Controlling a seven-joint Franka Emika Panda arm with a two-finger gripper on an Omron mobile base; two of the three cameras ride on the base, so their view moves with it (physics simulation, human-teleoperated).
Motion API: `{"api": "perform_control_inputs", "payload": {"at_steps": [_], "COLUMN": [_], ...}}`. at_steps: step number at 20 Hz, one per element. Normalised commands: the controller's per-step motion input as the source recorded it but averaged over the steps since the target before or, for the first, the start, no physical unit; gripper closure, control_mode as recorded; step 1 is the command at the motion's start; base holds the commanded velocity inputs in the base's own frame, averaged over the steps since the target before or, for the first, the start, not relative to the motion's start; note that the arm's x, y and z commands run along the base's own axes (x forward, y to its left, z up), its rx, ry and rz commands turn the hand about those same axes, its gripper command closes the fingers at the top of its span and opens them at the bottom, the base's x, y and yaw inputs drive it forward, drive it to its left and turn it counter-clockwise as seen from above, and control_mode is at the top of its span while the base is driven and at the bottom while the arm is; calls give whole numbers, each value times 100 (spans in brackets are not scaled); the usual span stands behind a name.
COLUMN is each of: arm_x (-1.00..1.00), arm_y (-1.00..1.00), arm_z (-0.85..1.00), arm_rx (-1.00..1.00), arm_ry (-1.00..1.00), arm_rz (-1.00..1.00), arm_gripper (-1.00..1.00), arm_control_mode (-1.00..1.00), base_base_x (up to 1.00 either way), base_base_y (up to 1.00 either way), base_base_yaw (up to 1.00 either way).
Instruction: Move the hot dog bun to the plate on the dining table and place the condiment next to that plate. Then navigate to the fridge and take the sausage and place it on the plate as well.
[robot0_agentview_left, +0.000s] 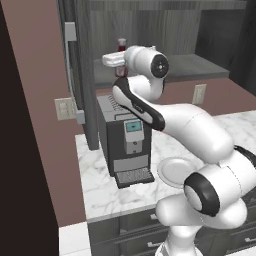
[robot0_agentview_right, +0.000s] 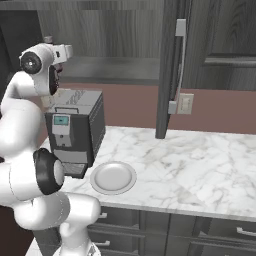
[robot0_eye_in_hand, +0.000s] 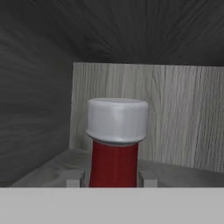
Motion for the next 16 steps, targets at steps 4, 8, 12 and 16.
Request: {"api": "perform_control_inputs", "payload": {"at_steps": [4,8,12,16], "arm_x": [-100,-95,-90,-90], "arm_y": [-5,-32,-41,-37], "arm_z": [13,30,39,34], "arm_rx": [0,5,6,7], "arm_ry": [-8,0,2,10], "arm_rz": [0,0,-1,-5], "arm_gripper": [100,100,100,100], "arm_control_mode": [-100,-100,-100,-100], "base_base_x": [0,0,0,0], "base_base_y": [0,0,0,0], "base_base_yaw": [0,0,0,0]}}
